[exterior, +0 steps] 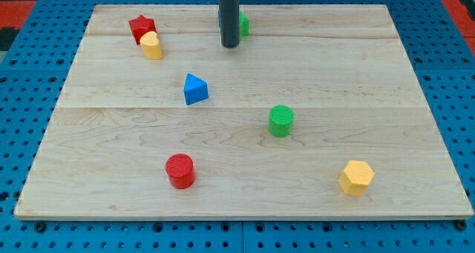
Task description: Move the blue triangle left to the green circle
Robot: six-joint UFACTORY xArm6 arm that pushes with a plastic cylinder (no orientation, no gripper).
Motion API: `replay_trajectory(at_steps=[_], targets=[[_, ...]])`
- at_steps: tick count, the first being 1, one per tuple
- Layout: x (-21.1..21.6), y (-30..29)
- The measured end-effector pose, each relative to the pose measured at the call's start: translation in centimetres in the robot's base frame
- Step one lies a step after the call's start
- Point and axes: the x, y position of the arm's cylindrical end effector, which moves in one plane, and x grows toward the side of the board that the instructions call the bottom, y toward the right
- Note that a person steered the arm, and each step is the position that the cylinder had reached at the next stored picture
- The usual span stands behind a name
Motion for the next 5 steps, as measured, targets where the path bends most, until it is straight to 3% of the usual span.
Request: replay_trajectory(at_steps=[1,2,4,5], targets=[[6.9,-4.3],[7.4,-16.0],[14.8,-21.2],[15.2,-16.6]])
